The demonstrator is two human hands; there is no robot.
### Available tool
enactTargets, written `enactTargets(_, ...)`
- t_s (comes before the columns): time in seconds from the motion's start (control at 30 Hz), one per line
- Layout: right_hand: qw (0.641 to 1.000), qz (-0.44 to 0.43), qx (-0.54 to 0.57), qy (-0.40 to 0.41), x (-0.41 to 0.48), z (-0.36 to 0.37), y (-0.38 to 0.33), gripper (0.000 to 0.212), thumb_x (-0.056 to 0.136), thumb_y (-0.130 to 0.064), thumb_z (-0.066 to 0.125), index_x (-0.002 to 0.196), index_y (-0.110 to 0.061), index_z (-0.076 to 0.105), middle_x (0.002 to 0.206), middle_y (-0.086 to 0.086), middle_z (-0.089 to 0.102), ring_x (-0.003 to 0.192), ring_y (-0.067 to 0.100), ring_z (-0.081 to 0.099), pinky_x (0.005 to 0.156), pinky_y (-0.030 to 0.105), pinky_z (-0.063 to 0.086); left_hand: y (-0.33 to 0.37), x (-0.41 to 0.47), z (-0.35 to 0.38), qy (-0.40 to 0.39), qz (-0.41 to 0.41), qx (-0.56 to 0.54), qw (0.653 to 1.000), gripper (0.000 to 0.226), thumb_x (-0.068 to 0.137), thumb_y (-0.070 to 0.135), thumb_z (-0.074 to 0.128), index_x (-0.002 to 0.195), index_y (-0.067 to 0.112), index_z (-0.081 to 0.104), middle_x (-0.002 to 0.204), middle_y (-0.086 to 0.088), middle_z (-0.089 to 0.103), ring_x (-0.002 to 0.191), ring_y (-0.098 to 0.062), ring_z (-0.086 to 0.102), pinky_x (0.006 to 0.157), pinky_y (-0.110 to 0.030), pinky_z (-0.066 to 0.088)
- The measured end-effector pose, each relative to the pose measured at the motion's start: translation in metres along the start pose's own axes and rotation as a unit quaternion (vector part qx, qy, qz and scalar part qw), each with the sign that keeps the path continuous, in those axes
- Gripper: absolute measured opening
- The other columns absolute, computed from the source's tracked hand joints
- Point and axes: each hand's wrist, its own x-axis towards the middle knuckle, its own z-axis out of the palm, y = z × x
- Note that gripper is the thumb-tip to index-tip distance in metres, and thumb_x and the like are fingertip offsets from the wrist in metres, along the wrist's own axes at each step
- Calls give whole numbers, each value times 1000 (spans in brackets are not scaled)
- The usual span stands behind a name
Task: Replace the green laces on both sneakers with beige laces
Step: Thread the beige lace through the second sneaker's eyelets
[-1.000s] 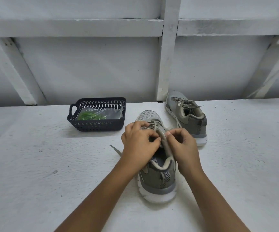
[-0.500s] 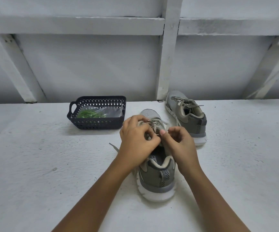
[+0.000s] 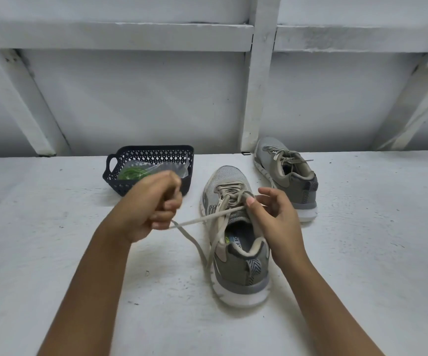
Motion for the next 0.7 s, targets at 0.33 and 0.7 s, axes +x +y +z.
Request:
enactTargets(0.33, 1000, -7, 4, -19, 1, 0, -1, 22, 87, -12, 65, 106, -18, 56, 94, -3, 62, 76, -2, 61, 67, 14, 51, -28, 10, 71, 102, 232, 612, 749, 22, 88, 37, 59, 101, 21, 67, 118, -1, 43, 117, -22, 32, 93, -35, 30)
enactTargets(0.7, 999, -17, -22, -22, 2, -1, 3, 21, 86, -15, 66, 106, -18, 57, 100, 0, 63, 86, 8, 61, 70, 17, 52, -23, 4, 60, -26, 161, 388, 907, 10, 84, 29, 68, 76, 35, 66, 95, 8, 41, 101, -8, 34, 81, 0, 24)
